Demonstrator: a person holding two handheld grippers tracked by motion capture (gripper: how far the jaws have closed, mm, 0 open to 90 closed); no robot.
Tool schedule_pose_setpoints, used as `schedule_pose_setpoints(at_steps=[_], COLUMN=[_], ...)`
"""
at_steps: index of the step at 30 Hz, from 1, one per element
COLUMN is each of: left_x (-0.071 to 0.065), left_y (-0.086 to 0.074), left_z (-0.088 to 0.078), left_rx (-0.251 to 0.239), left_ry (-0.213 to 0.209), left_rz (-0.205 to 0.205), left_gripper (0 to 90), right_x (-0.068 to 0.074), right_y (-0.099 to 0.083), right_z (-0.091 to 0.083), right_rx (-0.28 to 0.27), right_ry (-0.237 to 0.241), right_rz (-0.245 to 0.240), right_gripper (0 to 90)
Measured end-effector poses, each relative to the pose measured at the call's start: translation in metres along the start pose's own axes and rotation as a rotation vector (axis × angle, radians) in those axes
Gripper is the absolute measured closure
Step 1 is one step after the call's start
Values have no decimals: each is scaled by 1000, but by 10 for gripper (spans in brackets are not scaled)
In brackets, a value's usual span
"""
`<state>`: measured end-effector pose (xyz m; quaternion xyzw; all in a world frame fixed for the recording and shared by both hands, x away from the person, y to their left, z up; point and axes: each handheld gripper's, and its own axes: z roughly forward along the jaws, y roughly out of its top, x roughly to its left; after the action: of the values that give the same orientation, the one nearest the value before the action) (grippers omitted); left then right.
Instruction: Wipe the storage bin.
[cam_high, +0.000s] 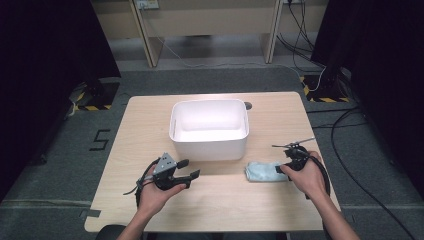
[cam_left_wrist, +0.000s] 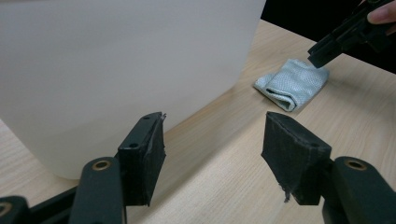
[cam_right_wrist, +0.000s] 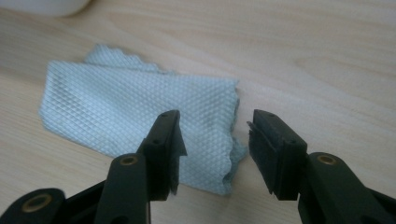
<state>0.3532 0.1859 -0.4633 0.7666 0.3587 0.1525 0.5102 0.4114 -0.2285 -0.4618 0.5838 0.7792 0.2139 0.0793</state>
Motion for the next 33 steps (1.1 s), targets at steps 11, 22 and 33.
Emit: schedule_pose_setpoints(at_steps=[11,22,33], left_x=[-5,-7,-22], left_y=[-2,-1,11], left_z=[2,5,8], left_rx=[25,21,8], left_ry=[-15,-25,-52], left_rz=[-10,26,74], left_gripper=[379,376,360], right_x=[4,13,57], right_y=[0,1,17], right_z=[20,20,-3], right_rx=[26,37,0], right_ry=[-1,20,120], right_rz=[-23,-69,-145], right_gripper=[468,781,802])
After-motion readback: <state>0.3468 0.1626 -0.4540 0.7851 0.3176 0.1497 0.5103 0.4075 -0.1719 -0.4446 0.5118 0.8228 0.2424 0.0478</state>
